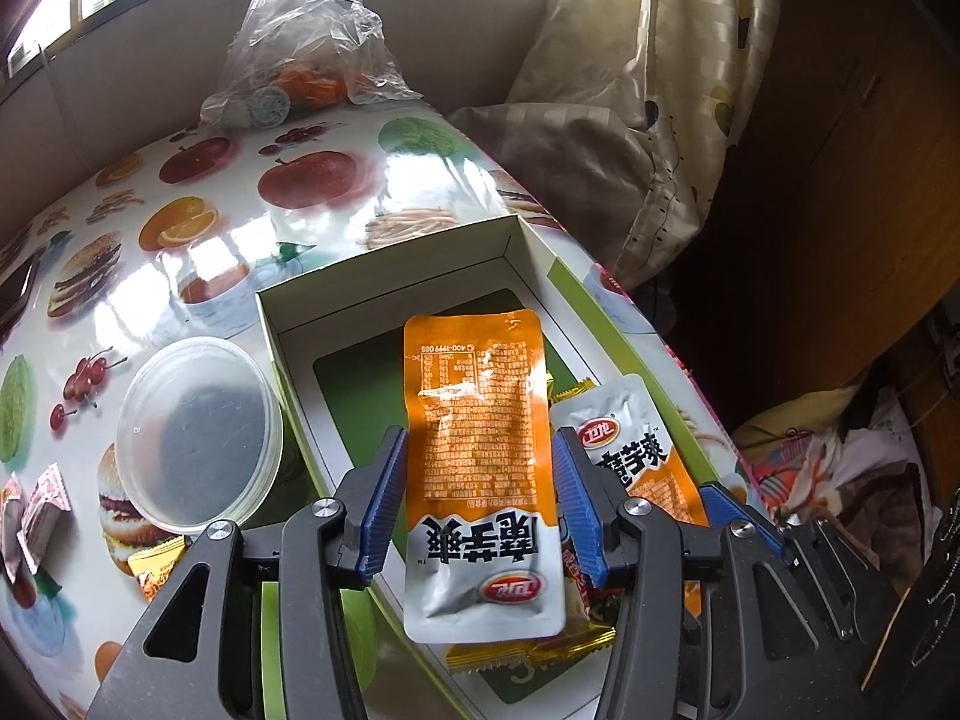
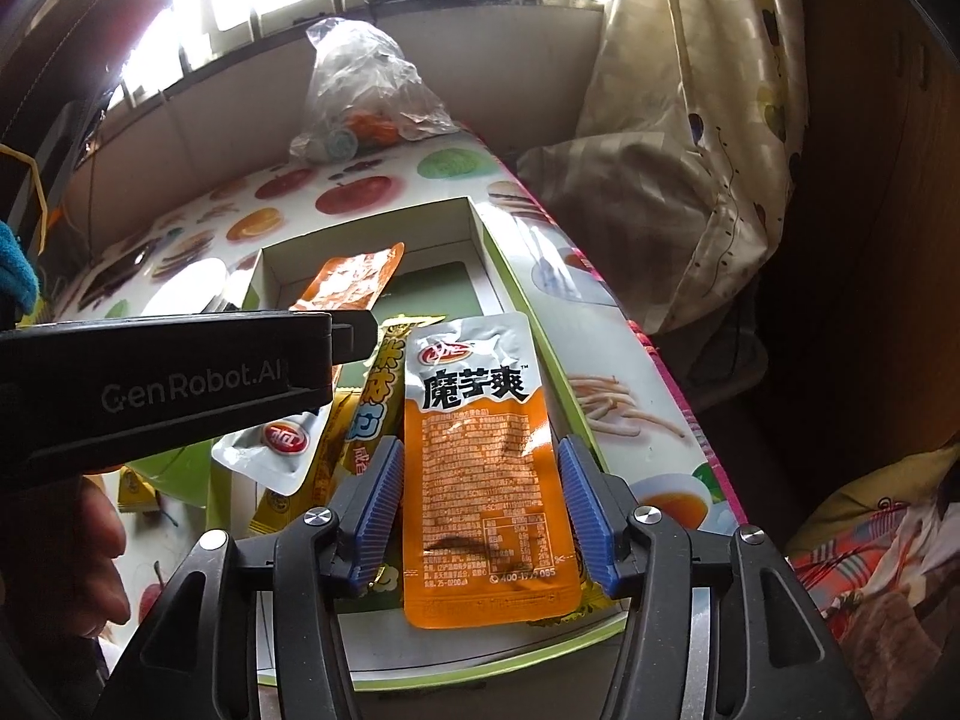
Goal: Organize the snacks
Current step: 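Lower both orange packets into the box and open both grippers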
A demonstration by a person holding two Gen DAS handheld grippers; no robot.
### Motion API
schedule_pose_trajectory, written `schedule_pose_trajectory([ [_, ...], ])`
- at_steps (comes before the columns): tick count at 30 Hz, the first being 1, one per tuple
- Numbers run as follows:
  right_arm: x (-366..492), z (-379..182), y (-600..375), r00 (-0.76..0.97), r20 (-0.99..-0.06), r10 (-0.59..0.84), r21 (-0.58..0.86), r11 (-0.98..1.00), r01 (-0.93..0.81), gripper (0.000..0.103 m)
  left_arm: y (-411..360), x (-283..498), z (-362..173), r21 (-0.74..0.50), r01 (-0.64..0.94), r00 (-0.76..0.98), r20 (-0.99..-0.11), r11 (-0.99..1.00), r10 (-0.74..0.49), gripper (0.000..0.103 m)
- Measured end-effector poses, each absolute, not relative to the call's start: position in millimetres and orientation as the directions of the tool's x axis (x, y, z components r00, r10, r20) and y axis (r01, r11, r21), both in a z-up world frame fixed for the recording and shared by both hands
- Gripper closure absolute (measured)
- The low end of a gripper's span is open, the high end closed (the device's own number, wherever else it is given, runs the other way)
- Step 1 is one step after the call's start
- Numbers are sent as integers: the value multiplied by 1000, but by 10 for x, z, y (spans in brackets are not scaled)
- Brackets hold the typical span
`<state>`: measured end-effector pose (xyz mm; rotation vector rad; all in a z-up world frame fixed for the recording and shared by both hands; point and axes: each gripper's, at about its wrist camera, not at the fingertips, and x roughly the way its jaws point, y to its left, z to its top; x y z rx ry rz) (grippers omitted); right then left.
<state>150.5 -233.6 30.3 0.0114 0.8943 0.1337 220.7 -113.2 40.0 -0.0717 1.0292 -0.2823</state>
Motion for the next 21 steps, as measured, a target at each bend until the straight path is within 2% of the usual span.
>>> schedule_pose_trajectory([
  [21,1392,439,-2308,642,-759,108,47,993,-111,45,-1033,1972,663,-182,205,540,-798,962,-266,53],
])
